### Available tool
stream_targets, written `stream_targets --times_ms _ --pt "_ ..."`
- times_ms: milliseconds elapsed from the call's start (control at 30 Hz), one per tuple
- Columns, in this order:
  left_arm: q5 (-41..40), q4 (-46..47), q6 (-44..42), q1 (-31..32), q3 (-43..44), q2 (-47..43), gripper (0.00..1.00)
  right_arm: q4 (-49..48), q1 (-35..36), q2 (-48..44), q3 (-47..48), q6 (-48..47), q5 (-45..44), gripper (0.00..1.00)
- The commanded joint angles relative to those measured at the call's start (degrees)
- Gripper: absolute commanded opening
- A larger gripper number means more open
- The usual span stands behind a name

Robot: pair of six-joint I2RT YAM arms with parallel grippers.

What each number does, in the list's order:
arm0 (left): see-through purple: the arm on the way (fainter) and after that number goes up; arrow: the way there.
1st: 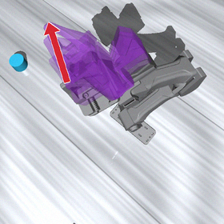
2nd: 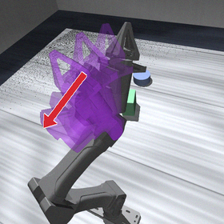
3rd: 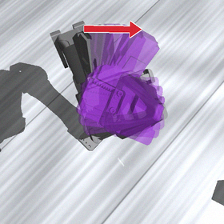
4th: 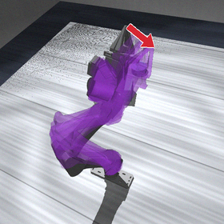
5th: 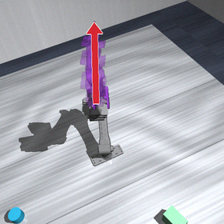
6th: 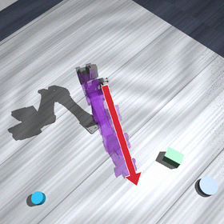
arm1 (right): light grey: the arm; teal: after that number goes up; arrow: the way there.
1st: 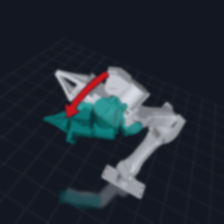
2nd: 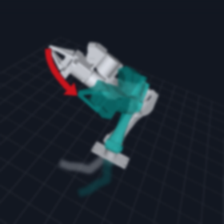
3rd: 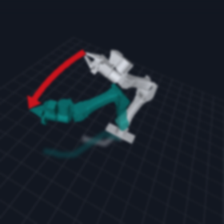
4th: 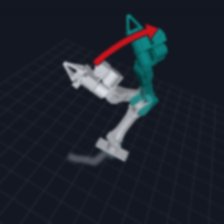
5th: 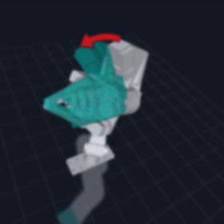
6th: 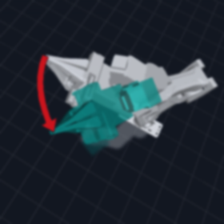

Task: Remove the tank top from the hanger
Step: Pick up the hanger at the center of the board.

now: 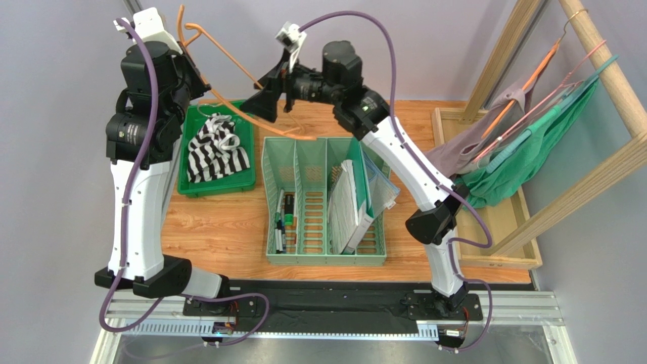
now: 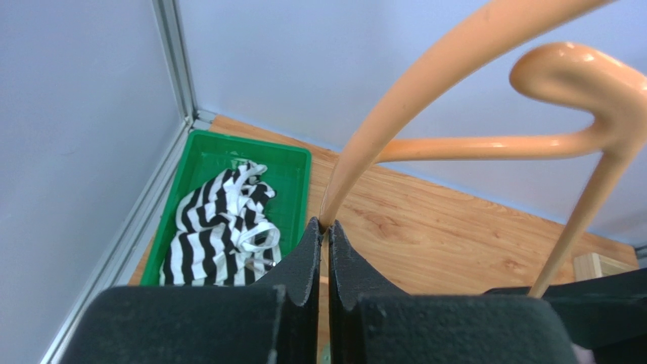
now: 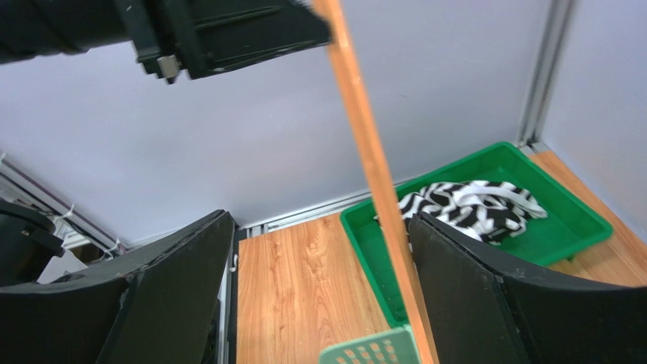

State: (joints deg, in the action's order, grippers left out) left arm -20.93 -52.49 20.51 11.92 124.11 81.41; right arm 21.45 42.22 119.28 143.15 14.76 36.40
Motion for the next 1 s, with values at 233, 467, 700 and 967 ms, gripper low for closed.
stream_targets --times_ms 233,467,700,967 --pt "4.7 1.5 3.7 -0.2 -5.5 -9.9 0.0 -3.9 8.4 -0.2 -1.6 -18.5 -18.7 0.33" --pt "9.0 -6.0 7.5 -0.1 -3.2 -11.9 0.07 -3.0 11.8 -3.4 -0.8 -27.8 -28.1 0.0" --pt "25.5 -14.6 16.1 -0.1 -2.8 -19.7 0.57 0.8 15.8 -11.9 -5.6 -42.4 -38.9 0.0" --pt "50.3 -12.0 34.2 -0.2 -9.1 -28.0 0.59 -15.6 15.1 -26.9 -33.0 -66.4 -45.5 0.0"
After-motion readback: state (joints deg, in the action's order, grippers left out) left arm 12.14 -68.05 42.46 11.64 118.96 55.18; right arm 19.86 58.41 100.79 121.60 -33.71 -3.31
